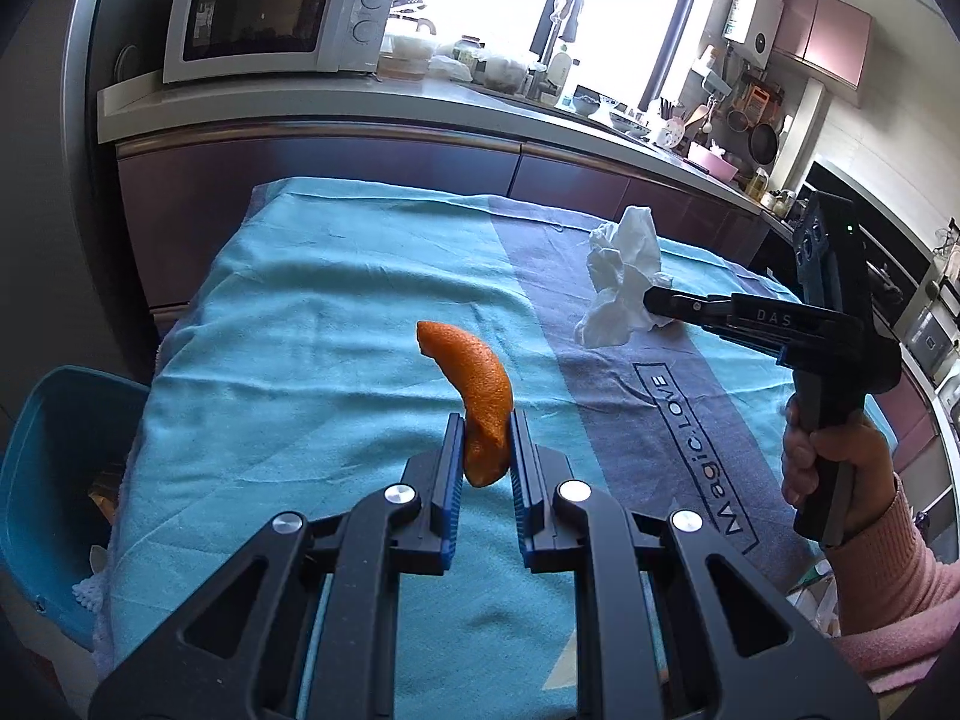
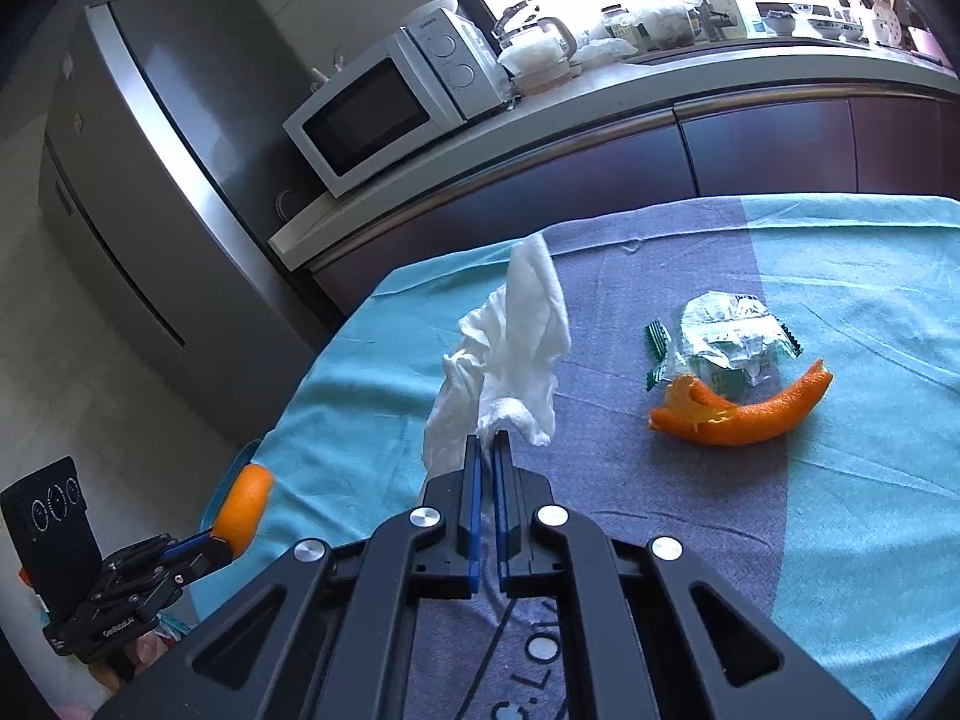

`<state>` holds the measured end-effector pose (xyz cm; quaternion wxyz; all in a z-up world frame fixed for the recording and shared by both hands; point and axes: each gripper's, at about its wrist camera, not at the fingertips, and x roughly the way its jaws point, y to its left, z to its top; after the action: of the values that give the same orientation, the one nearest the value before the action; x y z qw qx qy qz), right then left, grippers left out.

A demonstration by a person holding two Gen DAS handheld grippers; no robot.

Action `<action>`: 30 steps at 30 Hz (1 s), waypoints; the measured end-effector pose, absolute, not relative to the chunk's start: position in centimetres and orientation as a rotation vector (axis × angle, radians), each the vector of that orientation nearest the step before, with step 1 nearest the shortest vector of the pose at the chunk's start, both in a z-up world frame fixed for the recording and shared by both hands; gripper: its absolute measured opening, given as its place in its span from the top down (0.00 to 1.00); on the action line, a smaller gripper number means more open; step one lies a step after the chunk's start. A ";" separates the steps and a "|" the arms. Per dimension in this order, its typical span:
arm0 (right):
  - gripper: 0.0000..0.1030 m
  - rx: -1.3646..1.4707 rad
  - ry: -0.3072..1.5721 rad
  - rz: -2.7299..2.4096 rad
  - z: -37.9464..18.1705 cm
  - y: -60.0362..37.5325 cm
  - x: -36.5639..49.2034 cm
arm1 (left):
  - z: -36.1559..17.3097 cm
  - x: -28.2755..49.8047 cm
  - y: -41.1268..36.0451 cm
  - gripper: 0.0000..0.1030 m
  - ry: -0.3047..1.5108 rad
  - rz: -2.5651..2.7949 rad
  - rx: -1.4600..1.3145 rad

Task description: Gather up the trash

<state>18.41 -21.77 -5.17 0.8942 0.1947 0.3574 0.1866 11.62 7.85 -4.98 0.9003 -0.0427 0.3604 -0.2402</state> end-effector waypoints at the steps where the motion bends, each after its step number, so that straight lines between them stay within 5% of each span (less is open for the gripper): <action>1: 0.97 0.402 0.734 0.397 -4.9 -21.6 18.1 | -4.9 11.5 7.9 0.85 0.744 -0.495 -0.087; 30: 0.97 0.409 0.717 0.643 -3.2 -15.5 15.5 | -3.0 8.4 11.8 0.85 0.694 -0.401 -0.070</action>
<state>15.51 -15.47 -3.22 0.8662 0.1954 0.3424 0.3070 8.41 11.80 -3.04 0.9202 -0.0341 0.3375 -0.1952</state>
